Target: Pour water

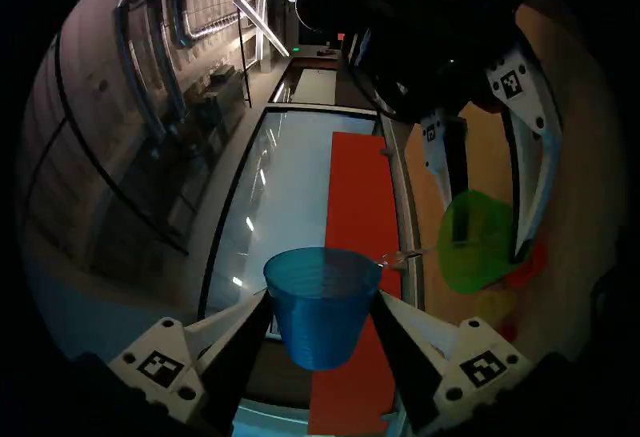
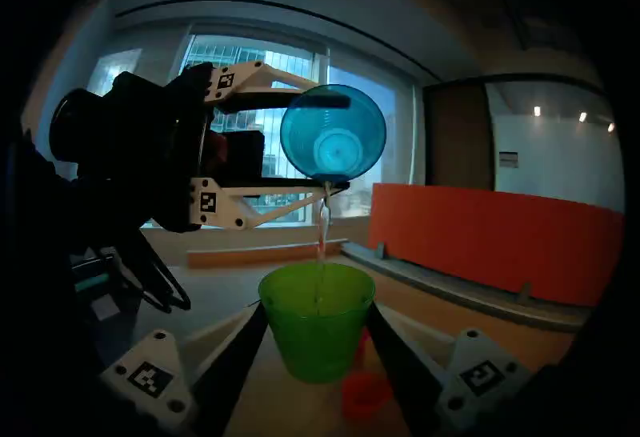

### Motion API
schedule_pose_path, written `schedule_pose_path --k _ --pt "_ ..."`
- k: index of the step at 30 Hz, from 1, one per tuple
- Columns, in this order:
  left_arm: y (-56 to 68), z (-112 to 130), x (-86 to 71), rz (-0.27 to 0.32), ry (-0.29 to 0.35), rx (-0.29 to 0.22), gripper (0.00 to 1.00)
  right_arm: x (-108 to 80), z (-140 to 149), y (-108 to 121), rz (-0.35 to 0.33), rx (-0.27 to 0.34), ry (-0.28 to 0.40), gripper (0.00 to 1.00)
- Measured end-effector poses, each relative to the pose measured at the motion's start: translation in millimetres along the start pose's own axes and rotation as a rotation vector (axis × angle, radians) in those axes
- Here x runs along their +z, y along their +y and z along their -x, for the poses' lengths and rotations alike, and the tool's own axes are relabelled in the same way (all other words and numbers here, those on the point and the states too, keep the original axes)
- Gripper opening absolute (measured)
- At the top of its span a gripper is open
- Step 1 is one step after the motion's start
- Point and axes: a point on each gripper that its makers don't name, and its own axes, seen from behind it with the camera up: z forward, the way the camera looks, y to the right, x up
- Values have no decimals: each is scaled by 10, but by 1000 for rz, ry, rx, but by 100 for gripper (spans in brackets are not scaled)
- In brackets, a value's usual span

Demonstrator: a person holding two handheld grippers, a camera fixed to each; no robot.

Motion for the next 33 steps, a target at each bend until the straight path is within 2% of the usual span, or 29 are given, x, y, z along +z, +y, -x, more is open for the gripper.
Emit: schedule_pose_path --k 8,17,23,33 --pt "-33 -15 -10 -6 1 43 83 7 -10 3 1 0 1 88" --pt "-12 -14 -35 -14 -3 80 83 12 -29 18 4 -1 5 87" --pt "-19 -35 -41 -17 0 86 83 12 -41 25 6 0 7 88" --pt "48 -59 -53 -12 4 83 83 9 -45 32 9 1 8 88"
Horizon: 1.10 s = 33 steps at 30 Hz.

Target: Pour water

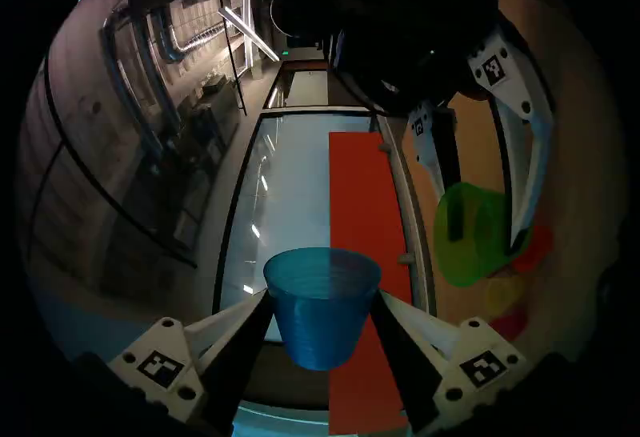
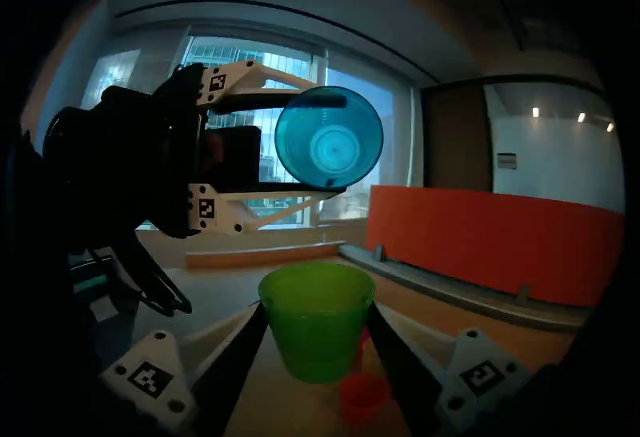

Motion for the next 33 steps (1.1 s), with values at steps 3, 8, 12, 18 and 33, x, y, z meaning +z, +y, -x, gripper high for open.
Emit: schedule_pose_path --k 3,8,12,18,33 --pt "-15 5 3 -1 1 -3 83 -2 -1 3 1 0 1 87" --pt "-62 29 15 -1 2 -10 83 -12 -10 11 4 1 3 88" --pt "-73 63 33 0 1 -42 83 -18 -12 12 5 3 5 88" --pt "-55 125 52 0 -9 -140 83 -34 -16 26 10 1 8 88" --pt "1 327 81 -7 -19 -470 83 -73 -52 68 26 -5 17 88"
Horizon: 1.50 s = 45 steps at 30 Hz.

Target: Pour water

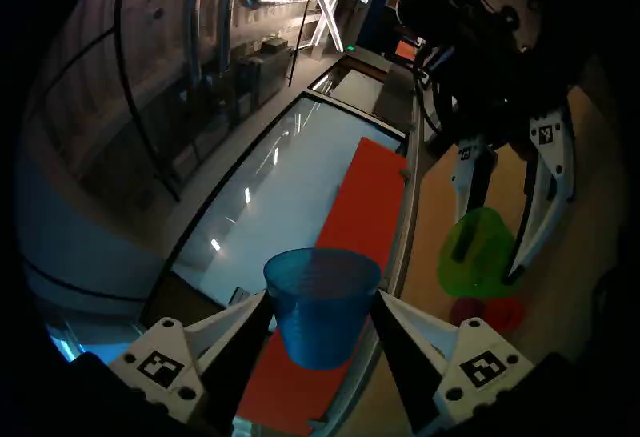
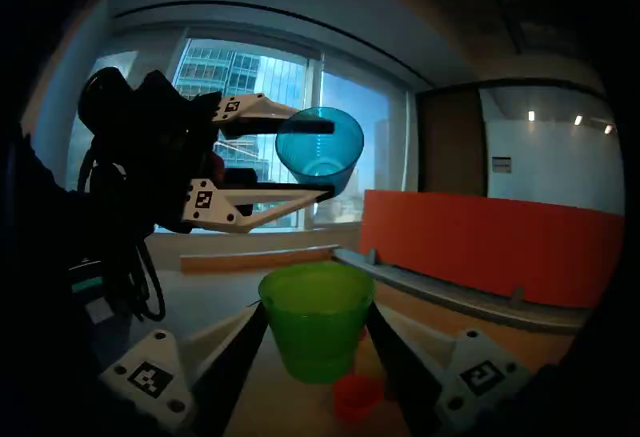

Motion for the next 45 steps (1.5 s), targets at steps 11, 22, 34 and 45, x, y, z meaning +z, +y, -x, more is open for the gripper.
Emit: schedule_pose_path --k 11,22,34,45 --pt "-115 158 -39 -11 -17 -325 83 -14 -19 -1 8 -2 2 88" --pt "-316 286 -55 -7 -14 -679 83 -46 -37 2 17 -7 2 88" --pt "-387 487 -2 -7 -26 -913 83 -92 -135 -20 23 -13 5 88" --pt "-422 592 37 -7 -28 -1011 83 -96 -148 -24 24 -14 2 88"
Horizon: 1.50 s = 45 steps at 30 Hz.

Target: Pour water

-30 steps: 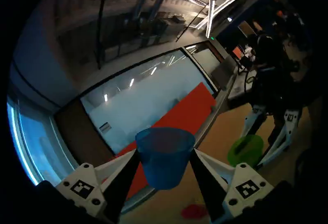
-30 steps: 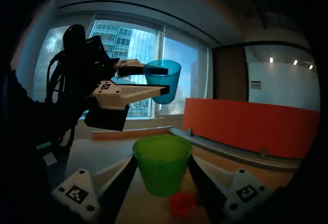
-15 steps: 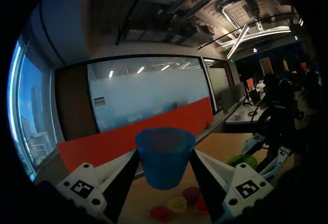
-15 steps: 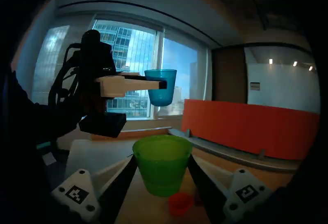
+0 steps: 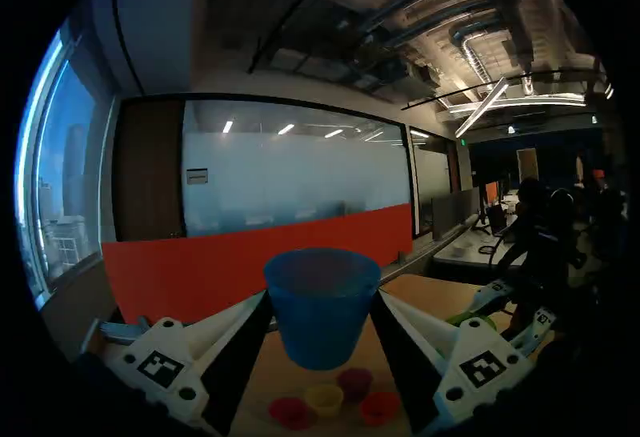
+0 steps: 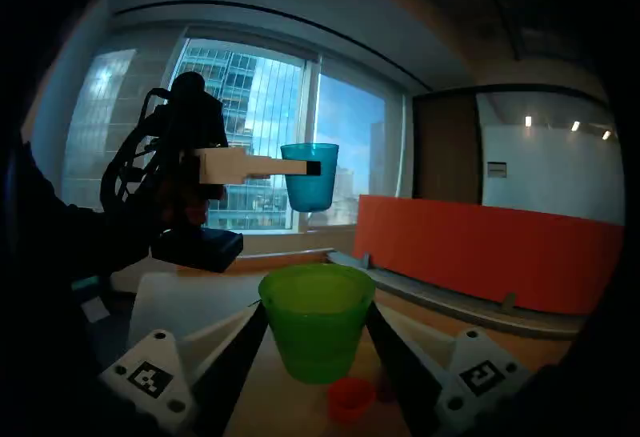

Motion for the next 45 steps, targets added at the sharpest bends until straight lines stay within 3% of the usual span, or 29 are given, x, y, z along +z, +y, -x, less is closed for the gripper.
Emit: schedule_pose_path --k 14,32,45 --pt "-94 310 -97 -7 -44 -25 83 -35 34 74 15 -1 -25 88" --pt "-126 883 -235 11 -117 -71 83 -297 97 366 87 17 -60 88" --pt "-62 1240 -329 27 -174 -55 83 -467 157 575 132 25 -76 88"
